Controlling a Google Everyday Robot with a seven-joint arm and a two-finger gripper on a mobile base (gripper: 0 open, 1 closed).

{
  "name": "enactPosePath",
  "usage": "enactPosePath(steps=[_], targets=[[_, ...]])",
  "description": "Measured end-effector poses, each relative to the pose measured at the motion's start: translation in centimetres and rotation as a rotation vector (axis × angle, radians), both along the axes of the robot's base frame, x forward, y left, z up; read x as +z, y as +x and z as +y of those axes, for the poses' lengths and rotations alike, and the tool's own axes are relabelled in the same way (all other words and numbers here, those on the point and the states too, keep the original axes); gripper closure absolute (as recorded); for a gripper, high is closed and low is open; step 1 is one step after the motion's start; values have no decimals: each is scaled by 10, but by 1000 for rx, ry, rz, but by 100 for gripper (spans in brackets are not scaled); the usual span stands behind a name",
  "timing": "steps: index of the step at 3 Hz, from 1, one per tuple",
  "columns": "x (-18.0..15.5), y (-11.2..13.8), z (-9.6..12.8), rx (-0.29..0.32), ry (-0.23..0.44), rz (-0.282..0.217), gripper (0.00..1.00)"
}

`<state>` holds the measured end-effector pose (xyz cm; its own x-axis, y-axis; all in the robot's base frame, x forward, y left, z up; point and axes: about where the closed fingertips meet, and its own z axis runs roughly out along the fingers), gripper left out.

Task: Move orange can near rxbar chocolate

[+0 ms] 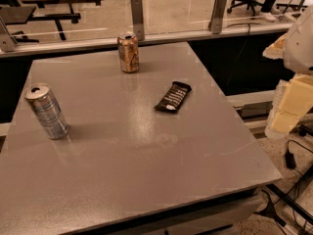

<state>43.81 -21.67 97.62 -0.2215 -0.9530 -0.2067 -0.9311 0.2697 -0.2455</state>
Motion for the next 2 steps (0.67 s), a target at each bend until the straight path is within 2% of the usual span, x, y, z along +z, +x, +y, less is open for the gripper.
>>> enactPosePath(steps=[1,2], targets=[[1,1,1,-2,2,-4,0],[2,17,9,-1,31,-21,0]])
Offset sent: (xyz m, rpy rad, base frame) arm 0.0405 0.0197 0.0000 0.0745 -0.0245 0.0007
